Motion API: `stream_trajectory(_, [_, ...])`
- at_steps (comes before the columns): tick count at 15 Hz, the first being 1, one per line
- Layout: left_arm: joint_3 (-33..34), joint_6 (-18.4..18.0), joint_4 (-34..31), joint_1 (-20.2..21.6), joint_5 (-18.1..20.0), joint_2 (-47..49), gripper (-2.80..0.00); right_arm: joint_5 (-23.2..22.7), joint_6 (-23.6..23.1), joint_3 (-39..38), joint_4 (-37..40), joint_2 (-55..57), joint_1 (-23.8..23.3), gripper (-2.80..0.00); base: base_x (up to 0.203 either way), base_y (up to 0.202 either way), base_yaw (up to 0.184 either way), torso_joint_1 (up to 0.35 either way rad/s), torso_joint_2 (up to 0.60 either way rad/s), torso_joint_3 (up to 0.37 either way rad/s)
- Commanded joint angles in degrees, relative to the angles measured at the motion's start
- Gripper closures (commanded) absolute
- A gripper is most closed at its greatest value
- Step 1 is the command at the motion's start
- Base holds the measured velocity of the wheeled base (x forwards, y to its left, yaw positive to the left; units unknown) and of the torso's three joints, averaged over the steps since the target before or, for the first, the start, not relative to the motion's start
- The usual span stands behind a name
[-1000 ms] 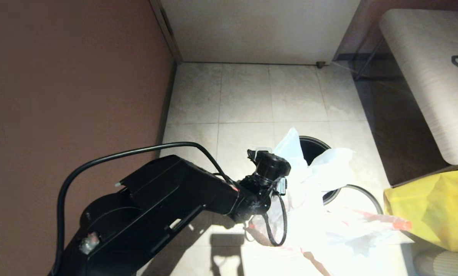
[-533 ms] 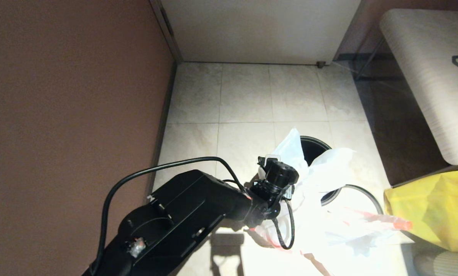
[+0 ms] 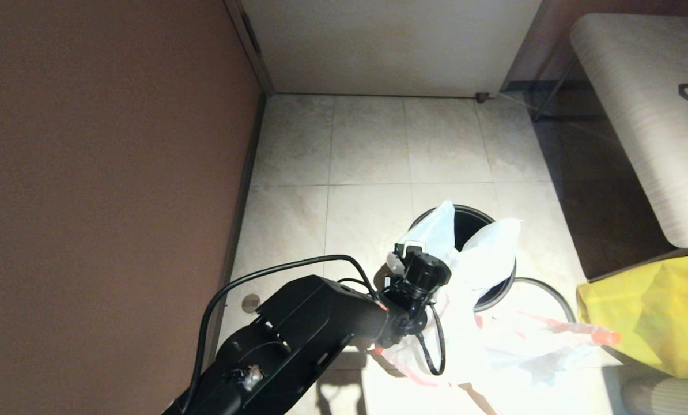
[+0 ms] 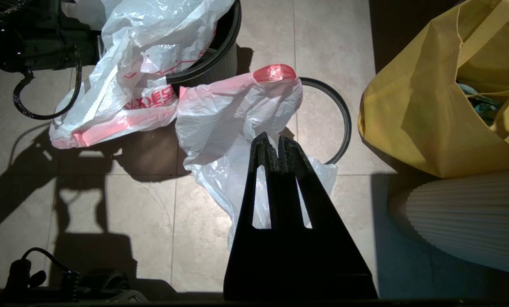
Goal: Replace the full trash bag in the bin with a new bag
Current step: Put the new garbage bag on the trash can
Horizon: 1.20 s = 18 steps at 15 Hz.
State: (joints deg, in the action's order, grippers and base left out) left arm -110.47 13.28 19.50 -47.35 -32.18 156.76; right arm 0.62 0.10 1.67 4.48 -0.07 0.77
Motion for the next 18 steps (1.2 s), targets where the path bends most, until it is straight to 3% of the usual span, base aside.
stream_trajectory(1, [-0.09,0.08,0.01,0.24,-0.25,-0.12,0.0,-0.01,-0.01,0.0,0.0,0.07,0.02,0.0,0.0,0.0,0.0,0.0,0.0,0.0])
stream_trajectory(5, [2.99,0.21,0.12,0.33,-0.88,-1.95,0.0,-0.01,-0.01,0.0,0.0,0.07,0.02,0.0,0.0,0.0,0.0,0.0,0.0,0.0])
stream_trajectory(7, [8.95,0.58,0.47,0.35,-1.26,-5.09,0.0,-0.01,-0.01,0.0,0.07,0.07,0.02,0.0,0.0,0.0,0.0,0.0,0.0,0.0])
stream_trajectory(10, [23.32,2.86,3.06,0.82,-2.0,-11.78,0.0,-0.01,-0.01,0.0,0.0,0.07,0.02,0.0,0.0,0.0,0.0,0.0,0.0,0.0])
stream_trajectory(14, [46.92,3.88,16.9,2.87,-2.6,-17.84,0.0,-0.01,-0.01,0.0,0.0,0.07,0.02,0.0,0.0,0.0,0.0,0.0,0.0,0.0])
stream_trajectory(18, [70.55,4.22,38.25,5.93,-3.45,-20.37,0.0,-0.01,-0.01,0.0,0.0,0.07,0.02,0.0,0.0,0.0,0.0,0.0,0.0,0.0])
